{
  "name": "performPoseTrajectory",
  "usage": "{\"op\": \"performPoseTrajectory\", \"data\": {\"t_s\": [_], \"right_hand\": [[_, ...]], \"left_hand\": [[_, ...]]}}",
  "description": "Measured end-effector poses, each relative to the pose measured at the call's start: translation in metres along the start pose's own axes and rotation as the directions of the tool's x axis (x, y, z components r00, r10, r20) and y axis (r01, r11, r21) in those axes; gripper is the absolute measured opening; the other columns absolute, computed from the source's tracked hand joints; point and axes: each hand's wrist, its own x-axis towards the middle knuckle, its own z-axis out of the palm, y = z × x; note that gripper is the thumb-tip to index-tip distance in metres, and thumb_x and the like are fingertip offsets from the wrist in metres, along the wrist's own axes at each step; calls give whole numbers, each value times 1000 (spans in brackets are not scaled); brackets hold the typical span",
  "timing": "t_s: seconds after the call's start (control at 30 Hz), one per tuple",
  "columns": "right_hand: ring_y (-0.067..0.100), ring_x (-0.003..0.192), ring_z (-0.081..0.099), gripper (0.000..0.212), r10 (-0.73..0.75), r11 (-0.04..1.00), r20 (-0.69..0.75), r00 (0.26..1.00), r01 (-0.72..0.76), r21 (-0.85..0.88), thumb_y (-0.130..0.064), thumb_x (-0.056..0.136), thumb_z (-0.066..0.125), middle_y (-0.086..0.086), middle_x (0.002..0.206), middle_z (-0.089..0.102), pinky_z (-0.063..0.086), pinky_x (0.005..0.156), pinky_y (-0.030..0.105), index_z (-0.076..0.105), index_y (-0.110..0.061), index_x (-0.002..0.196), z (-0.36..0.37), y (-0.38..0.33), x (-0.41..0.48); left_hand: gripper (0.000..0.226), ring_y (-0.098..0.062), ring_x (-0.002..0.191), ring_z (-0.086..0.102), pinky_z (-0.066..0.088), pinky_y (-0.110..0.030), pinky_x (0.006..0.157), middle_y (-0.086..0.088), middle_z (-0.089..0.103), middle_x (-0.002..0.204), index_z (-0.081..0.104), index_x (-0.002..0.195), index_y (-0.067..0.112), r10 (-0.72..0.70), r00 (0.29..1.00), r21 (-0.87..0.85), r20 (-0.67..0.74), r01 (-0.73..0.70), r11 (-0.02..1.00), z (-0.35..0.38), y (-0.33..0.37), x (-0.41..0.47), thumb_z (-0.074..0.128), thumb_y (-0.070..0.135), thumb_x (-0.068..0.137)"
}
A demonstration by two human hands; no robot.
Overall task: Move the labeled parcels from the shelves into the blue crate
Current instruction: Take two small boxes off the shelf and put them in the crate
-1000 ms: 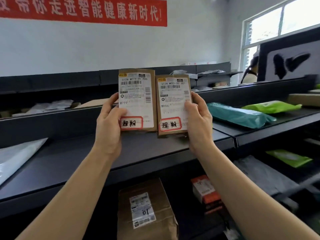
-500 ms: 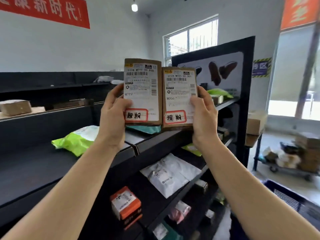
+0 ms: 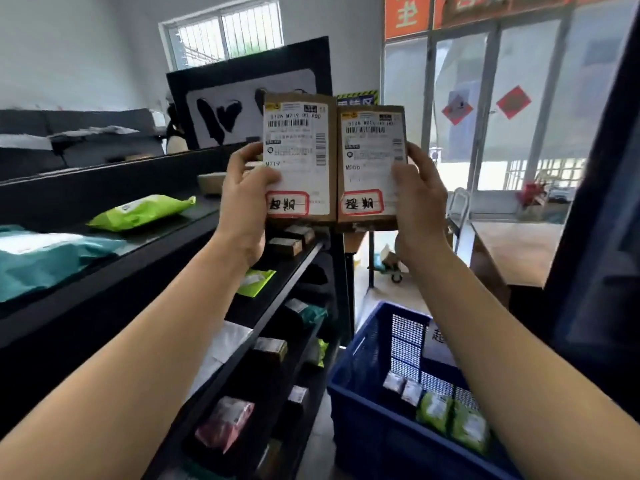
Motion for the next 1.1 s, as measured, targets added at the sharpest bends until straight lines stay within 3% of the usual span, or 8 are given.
{"op": "performPoseTrajectory", "data": {"t_s": [0.1, 0.23, 0.47, 0.63, 0.83, 0.93, 1.1], "right_hand": [[16, 79, 70, 34, -17, 997, -99, 995, 10, -77, -15, 90, 50, 3, 98, 69, 58, 65, 28, 59, -27, 120, -42, 2, 22], [15, 76, 69, 39, -19, 995, -186, 982, 0, -103, -12, 90, 49, 5, 99, 69, 55, 60, 23, 56, -20, 128, -89, 10, 46], [21, 85, 70, 41, -7, 987, -323, 946, -46, -156, -16, 91, 50, 11, 114, 65, 57, 59, 24, 51, -15, 132, -144, 41, 91], [26, 92, 71, 40, 47, 969, -401, 915, -139, -203, -22, 88, 53, 11, 110, 68, 61, 72, 35, 53, -10, 126, -166, 79, 136], [22, 82, 72, 33, 108, 961, -447, 888, -209, -183, -19, 91, 52, 13, 107, 70, 57, 57, 24, 56, -9, 122, -173, 129, 191], [13, 67, 73, 32, 158, 949, -464, 872, -263, -172, -19, 92, 52, 9, 100, 71, 55, 52, 21, 57, -9, 122, -178, 157, 214], [21, 80, 74, 24, 252, 899, -503, 827, -392, -195, -23, 89, 57, 8, 99, 73, 61, 74, 37, 61, -18, 112, -202, 205, 243]], "left_hand": [[34, -15, 77, 71, 60, -35, 68, -3, 67, 102, 48, 116, 21, -59, 994, -34, 97, 62, 997, 43, -31, 11, 45, 4, 86], [30, -34, 99, 67, 55, -53, 85, -12, 64, 115, 49, 110, 23, -144, 968, -43, 207, 156, 987, 87, -72, 23, 47, 7, 84], [36, -16, 76, 69, 59, -34, 64, -2, 66, 98, 43, 122, 17, -231, 917, -56, 324, 262, 963, 145, -142, 54, 43, 5, 88], [39, -25, 87, 69, 60, -39, 71, -4, 65, 103, 41, 127, 19, -319, 857, -36, 406, 363, 931, 170, -196, 95, 43, 7, 90], [36, -29, 92, 68, 57, -48, 80, -3, 66, 102, 44, 122, 22, -388, 805, 30, 448, 421, 907, 192, -265, 157, 45, 8, 89], [34, -30, 94, 68, 56, -47, 79, 0, 66, 99, 44, 120, 24, -427, 776, 67, 464, 450, 891, 198, -301, 183, 44, 8, 90], [35, -32, 98, 68, 57, -48, 81, -9, 64, 111, 44, 120, 24, -527, 716, 150, 458, 522, 840, 208, -355, 210, 45, 8, 89]]}}
